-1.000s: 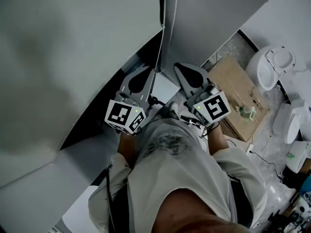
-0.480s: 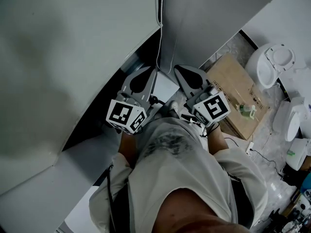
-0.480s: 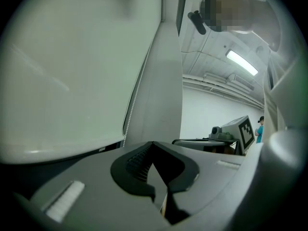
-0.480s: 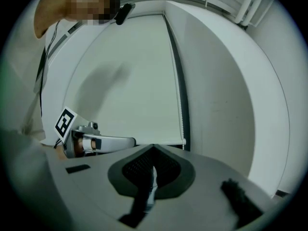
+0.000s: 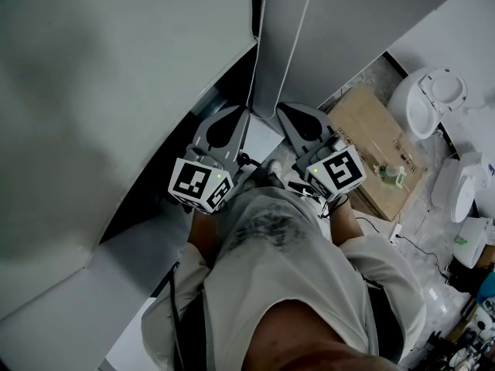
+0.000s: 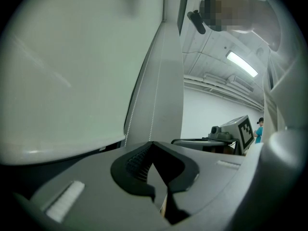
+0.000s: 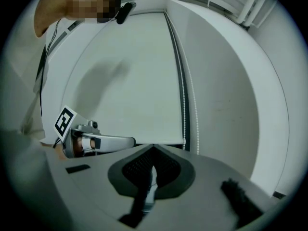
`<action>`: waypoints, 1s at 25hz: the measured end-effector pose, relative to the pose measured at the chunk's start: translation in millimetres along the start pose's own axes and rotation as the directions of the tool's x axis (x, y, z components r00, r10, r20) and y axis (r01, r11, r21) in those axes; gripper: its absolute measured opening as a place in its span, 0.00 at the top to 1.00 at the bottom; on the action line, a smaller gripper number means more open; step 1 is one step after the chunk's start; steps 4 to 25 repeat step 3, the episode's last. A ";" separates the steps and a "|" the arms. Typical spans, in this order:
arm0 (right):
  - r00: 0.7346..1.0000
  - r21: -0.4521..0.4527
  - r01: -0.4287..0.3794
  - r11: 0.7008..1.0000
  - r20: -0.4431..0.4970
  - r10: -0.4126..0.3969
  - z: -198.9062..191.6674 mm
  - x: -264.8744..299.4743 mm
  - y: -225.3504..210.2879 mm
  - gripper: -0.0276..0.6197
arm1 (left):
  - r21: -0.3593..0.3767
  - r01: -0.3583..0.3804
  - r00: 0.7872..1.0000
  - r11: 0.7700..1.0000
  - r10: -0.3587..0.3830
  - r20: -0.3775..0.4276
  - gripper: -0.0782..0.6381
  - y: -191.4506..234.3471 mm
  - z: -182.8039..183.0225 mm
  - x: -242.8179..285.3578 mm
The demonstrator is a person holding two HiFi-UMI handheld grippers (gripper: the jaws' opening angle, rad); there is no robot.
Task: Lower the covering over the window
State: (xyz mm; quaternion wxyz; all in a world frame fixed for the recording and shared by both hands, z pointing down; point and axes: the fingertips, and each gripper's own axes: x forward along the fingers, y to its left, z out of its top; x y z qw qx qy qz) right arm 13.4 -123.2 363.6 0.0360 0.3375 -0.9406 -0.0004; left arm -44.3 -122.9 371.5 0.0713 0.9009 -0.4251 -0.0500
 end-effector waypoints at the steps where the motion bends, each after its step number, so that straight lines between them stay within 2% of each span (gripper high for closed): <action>1: 1.000 -0.003 0.002 1.000 -0.001 -0.002 -0.9 0.9 -0.2 0.93 | 0.000 0.001 1.000 1.000 -0.001 0.000 0.88 0.7 -1.5 0.2; 25: 1.000 -0.004 0.011 1.000 -0.006 -0.011 -3.4 2.5 -1.2 0.93 | -0.001 0.004 1.000 1.000 -0.004 0.001 0.88 2.0 -5.0 1.1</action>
